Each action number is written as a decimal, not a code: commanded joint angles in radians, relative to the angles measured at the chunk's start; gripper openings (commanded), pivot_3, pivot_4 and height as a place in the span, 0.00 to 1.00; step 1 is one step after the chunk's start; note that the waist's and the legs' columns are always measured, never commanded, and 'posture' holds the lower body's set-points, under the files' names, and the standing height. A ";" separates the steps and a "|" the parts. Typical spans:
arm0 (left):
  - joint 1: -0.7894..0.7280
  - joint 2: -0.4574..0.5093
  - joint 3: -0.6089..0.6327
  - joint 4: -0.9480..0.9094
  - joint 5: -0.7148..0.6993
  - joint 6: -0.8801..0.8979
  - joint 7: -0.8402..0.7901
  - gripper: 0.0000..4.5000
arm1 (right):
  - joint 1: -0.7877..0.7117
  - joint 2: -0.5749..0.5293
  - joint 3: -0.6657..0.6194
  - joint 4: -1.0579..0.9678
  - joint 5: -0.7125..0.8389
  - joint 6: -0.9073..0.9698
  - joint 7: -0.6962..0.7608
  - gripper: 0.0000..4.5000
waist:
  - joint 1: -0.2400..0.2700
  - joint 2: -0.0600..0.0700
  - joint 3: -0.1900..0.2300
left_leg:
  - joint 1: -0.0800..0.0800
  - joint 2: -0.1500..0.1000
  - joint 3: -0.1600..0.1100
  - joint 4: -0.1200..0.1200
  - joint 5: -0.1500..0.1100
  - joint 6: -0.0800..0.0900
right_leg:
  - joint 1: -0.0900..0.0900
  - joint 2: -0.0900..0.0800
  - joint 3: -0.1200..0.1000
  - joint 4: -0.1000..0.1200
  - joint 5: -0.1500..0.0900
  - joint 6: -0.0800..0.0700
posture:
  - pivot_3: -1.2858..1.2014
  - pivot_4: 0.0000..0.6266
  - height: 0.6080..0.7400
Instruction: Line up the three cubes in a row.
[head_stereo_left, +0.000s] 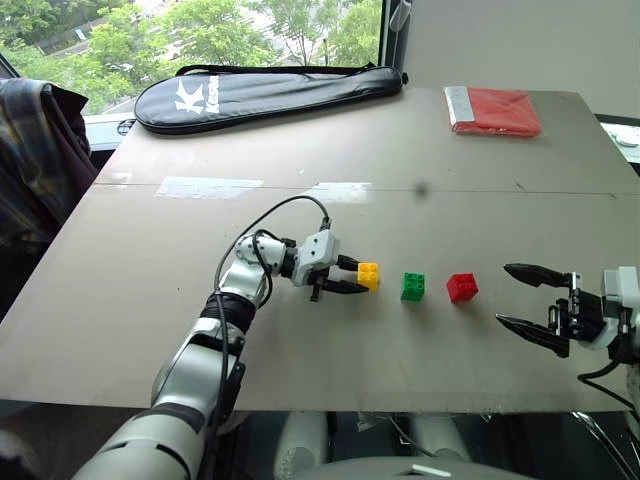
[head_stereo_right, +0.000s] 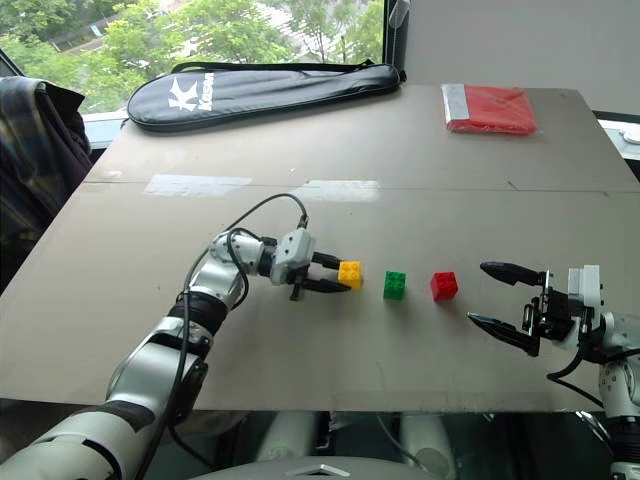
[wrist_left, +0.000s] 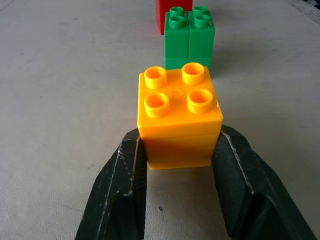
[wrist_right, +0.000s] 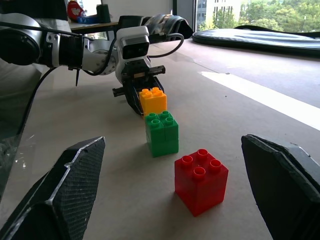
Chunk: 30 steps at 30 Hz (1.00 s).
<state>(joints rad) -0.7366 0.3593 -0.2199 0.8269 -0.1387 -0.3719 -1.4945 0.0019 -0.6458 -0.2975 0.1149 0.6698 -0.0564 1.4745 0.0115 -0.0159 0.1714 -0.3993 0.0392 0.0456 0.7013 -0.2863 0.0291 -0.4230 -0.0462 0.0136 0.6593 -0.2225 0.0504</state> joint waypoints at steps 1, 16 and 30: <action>-0.013 0.003 -0.005 -0.003 0.011 -0.010 -0.030 0.27 | 0.010 -0.003 -0.037 -0.041 0.017 -0.013 -0.010 1.00 | 0.000 0.000 0.000 | 0.000 0.000 0.000 0.000 0.000 0.000 | 0.000 0.000 0.000 0.000 0.000 0.000 | 0.52 0.24 0.76; 0.021 0.011 -0.012 -0.056 0.019 0.046 -0.041 0.80 | -0.005 -0.006 -0.029 -0.034 0.011 -0.019 -0.014 1.00 | 0.000 0.000 0.000 | 0.000 0.000 -0.001 0.000 0.000 0.000 | 0.000 0.000 0.000 0.000 0.000 0.000 | 0.52 0.24 0.76; 0.071 0.069 0.025 -0.145 0.000 0.066 -0.009 0.99 | -0.006 -0.003 -0.026 -0.015 0.006 -0.032 -0.007 1.00 | -0.005 0.000 0.000 | 0.001 0.000 0.000 0.000 0.000 0.000 | 0.000 0.000 0.000 0.001 0.000 0.000 | 0.52 0.24 0.76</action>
<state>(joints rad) -0.6843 0.4006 -0.2234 0.7297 -0.1197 -0.3200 -1.5010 0.0010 -0.6458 -0.2971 0.1072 0.6689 -0.0721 1.4628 0.0069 -0.0159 0.1714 -0.3986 0.0397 0.0451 0.7012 -0.2864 0.0291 -0.4230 -0.0460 0.0136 0.6604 -0.2223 0.0507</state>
